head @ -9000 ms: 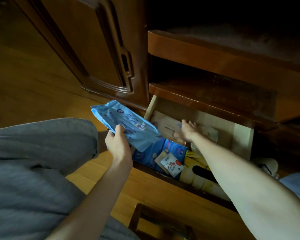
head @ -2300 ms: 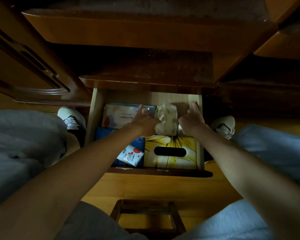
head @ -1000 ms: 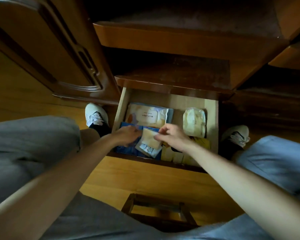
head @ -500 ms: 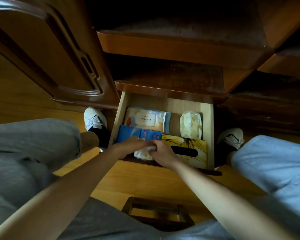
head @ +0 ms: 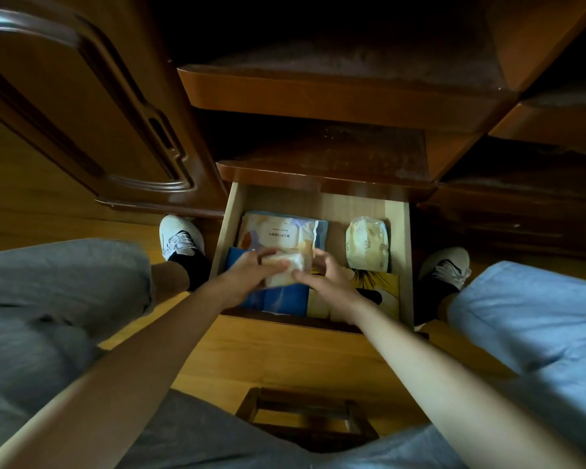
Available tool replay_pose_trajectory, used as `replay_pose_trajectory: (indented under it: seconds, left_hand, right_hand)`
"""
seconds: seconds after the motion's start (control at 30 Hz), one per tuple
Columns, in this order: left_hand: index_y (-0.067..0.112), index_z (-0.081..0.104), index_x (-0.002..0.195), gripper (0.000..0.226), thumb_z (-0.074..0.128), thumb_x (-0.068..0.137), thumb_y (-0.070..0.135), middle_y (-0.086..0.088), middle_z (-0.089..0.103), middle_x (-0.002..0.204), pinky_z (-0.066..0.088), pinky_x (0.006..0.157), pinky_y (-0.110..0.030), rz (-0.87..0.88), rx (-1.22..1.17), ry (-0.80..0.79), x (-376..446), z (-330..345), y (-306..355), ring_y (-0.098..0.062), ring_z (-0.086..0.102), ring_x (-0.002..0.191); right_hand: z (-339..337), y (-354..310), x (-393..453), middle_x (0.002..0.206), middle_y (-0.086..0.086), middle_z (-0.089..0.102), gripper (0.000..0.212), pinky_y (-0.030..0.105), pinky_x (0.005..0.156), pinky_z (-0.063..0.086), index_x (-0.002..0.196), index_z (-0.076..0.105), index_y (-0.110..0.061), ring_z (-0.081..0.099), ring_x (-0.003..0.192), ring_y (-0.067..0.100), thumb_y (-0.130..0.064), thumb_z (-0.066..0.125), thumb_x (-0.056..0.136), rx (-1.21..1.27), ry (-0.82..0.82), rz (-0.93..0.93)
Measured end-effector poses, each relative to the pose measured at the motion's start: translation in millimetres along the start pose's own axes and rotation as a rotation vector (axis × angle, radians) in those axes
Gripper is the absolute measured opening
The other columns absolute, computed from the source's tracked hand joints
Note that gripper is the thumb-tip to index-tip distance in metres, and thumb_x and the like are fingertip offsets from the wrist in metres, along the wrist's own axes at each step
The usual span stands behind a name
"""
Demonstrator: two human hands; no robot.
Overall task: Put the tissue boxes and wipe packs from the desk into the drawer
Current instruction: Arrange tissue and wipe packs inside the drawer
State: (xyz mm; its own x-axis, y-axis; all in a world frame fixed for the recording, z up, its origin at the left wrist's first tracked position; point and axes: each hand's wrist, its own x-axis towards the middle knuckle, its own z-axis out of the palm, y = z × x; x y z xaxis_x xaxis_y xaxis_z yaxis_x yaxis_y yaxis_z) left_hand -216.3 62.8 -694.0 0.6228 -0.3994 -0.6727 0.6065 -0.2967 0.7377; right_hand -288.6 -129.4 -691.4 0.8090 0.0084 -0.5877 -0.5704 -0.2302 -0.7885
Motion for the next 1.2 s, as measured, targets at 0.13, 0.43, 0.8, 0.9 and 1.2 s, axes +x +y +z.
replay_pose_trajectory:
  seconds: [0.13,0.43,0.8,0.9,1.2]
  left_hand:
    - [0.012,0.050,0.143,0.061,0.075,0.088,0.020,-0.016,0.063,0.133,0.056,0.085,-0.033,0.034,-0.408,-0.055,-1.6,13.0,17.0,-0.025,0.067,0.114]
    - [0.000,0.058,0.135,0.038,0.057,0.102,0.019,-0.017,0.072,0.114,0.059,0.075,-0.035,-0.025,-0.777,0.162,-4.7,47.0,29.9,-0.028,0.073,0.097]
    - [0.011,0.072,0.123,0.059,0.052,0.096,0.059,-0.014,0.072,0.117,0.059,0.080,-0.041,-0.253,-0.766,-0.079,-10.8,38.4,30.6,-0.028,0.073,0.098]
    - [0.011,0.066,0.130,0.070,0.046,0.095,0.068,-0.016,0.074,0.112,0.060,0.075,-0.042,-0.321,-0.679,-0.087,-9.4,35.5,35.6,-0.029,0.074,0.093]
    - [0.010,0.065,0.126,0.053,0.048,0.101,0.054,-0.017,0.075,0.104,0.060,0.075,-0.040,-0.366,-0.657,-0.002,2.8,48.7,37.4,-0.028,0.073,0.090]
  right_hand:
    - [1.0,-16.7,2.8,0.119,-0.026,0.057,0.041,0.000,0.080,0.044,0.127,0.042,-0.039,0.052,0.097,-0.025,-0.044,0.065,0.094,0.033,0.000,-0.020]
    - [22.0,-29.7,-2.8,0.154,0.010,0.036,0.067,0.041,0.118,0.034,0.157,0.021,-0.008,0.035,0.142,0.022,-0.027,0.051,0.100,-0.309,0.129,-0.259]
    - [7.5,-27.9,-9.8,0.148,0.007,0.040,0.069,0.031,0.110,0.038,0.155,0.021,-0.021,0.040,0.135,0.015,-0.022,0.049,0.092,-0.508,0.201,-0.584]
    - [2.0,-28.8,-9.1,0.146,0.008,0.043,0.067,0.033,0.108,0.040,0.153,0.025,-0.020,0.043,0.132,0.016,-0.026,0.049,0.090,-0.512,0.202,-0.583]
    - [-19.8,-19.9,6.4,0.147,0.010,0.042,0.067,0.032,0.105,0.036,0.158,0.019,-0.019,0.037,0.133,0.021,-0.039,0.050,0.103,-0.705,0.132,-0.514]
